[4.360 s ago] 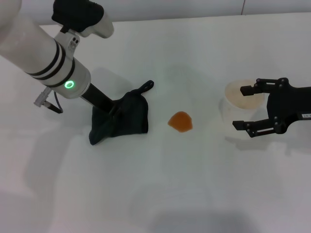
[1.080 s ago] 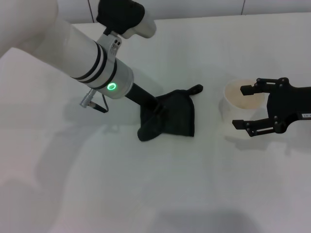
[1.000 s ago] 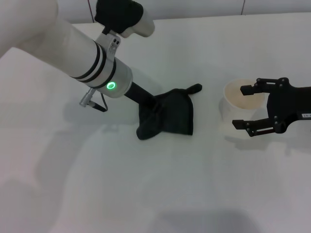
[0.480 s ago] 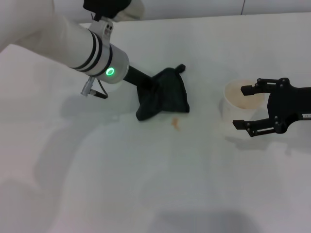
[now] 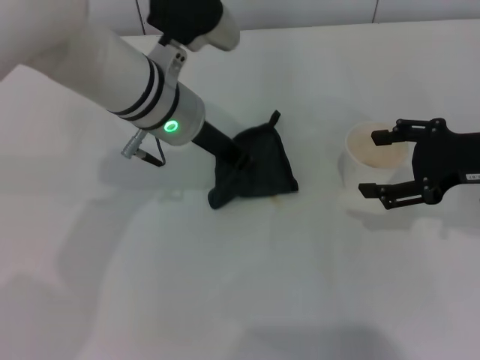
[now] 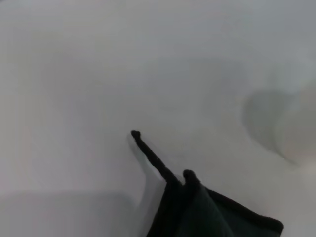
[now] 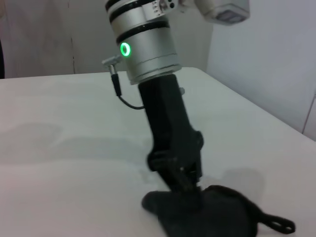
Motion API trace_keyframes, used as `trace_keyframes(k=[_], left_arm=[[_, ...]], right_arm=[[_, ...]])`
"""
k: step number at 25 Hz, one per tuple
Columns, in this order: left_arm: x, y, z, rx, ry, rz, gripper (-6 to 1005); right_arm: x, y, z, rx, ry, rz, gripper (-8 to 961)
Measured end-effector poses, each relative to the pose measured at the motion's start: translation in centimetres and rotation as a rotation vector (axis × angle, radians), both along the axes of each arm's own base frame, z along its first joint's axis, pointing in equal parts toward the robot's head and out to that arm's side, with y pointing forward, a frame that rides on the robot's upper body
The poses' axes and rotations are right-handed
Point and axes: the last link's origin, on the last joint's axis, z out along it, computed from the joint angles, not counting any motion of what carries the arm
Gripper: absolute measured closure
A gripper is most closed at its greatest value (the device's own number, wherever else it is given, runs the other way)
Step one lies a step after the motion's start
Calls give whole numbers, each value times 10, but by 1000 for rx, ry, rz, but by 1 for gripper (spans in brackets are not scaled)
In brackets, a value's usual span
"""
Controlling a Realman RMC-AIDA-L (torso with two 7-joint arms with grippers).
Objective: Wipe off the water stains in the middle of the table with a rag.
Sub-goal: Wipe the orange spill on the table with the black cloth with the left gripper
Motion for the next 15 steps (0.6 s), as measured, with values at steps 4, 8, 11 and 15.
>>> trace_keyframes(k=[4, 8, 11, 15], left_arm=[[5, -7, 0, -62, 1, -35, 920], [14, -15, 0, -129, -34, -90, 918], [16, -19, 0, -161, -37, -110, 917], [13, -21, -2, -174, -16, -106, 916]], right_arm=[[0, 0, 0, 3, 0, -3, 84], [1, 0, 0, 3, -1, -3, 84], [1, 0, 0, 4, -1, -4, 84], [1, 0, 0, 4, -1, -4, 84]])
